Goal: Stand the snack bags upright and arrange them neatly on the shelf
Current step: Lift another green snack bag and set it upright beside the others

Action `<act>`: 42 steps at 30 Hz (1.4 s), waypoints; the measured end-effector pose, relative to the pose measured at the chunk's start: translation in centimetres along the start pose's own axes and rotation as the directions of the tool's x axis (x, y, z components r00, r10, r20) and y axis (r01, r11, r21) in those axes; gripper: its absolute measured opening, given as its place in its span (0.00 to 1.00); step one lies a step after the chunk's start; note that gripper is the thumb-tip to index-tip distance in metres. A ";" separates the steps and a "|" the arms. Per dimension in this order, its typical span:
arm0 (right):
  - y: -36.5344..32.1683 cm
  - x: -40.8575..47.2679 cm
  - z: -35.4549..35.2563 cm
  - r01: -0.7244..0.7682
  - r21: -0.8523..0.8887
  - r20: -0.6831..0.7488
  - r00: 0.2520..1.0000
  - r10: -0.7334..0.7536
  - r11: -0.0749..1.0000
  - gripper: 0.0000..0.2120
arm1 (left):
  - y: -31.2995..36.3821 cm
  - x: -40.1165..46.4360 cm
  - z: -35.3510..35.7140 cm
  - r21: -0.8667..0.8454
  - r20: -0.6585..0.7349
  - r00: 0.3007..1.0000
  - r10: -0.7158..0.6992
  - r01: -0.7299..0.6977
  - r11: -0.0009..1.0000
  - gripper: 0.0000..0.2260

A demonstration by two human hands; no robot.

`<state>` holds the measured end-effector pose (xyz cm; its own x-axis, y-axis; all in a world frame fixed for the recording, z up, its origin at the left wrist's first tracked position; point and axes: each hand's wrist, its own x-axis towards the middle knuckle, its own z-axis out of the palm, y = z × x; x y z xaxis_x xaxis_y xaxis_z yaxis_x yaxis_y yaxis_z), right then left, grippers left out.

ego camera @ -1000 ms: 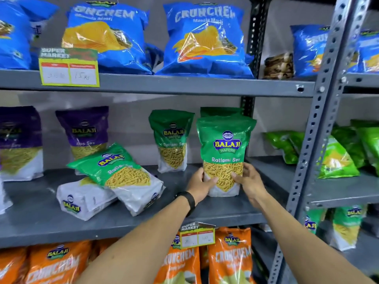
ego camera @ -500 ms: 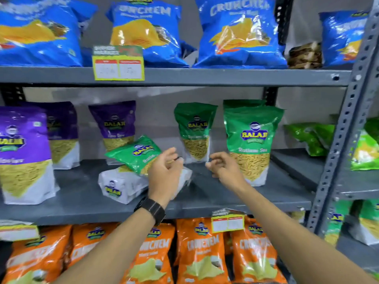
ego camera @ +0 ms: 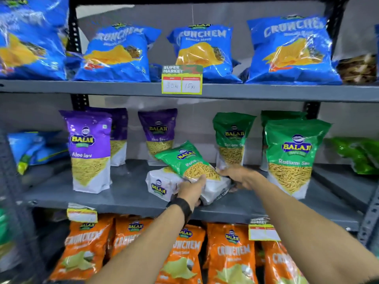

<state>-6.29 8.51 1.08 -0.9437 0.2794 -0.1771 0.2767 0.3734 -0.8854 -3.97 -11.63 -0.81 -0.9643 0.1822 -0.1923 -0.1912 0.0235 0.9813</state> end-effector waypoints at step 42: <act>4.2 -6.1 -0.9 0.314 0.125 -0.362 0.898 -0.251 0.941 0.26 | 0.4 2.2 2.2 0.161 0.250 0.847 0.470 -0.514 0.842 0.17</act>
<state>0.83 9.19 -1.18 -0.8512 0.4770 0.2189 -0.0584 0.3284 -0.9427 -5.72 -9.07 -0.84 -0.8607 0.4107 0.3010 0.3644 0.0841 0.9274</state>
